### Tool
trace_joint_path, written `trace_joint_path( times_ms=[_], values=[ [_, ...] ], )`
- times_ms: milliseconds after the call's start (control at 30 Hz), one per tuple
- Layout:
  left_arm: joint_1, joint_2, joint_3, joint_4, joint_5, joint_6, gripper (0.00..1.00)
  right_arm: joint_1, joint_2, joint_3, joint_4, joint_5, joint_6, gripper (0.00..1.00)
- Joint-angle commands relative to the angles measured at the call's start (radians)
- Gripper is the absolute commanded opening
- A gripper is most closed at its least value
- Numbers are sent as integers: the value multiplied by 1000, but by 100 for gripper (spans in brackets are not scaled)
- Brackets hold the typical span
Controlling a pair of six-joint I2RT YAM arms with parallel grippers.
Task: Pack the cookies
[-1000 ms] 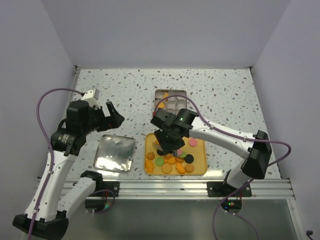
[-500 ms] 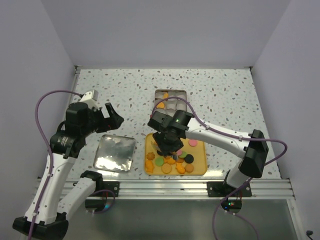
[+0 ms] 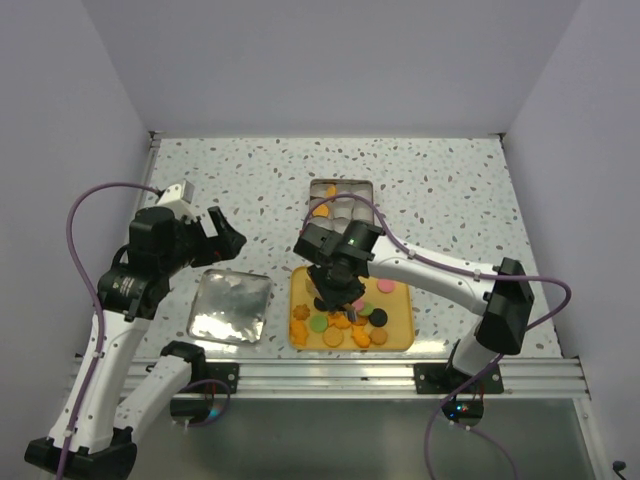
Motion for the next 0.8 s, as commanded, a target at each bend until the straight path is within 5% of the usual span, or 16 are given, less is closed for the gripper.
trace_joint_path(
  times_ms=[0,500,767],
  values=[
    [-5,-9,-3,0,-5,-12,100,8,3,32,-21,15,-3,30],
    [-6,11,20,3,-2,0,100,-1,64,371,-186,170,-52,30],
    [-5,34,112,-29,7,-1,100,-139,92,429,-166,155,-118,30]
  ],
)
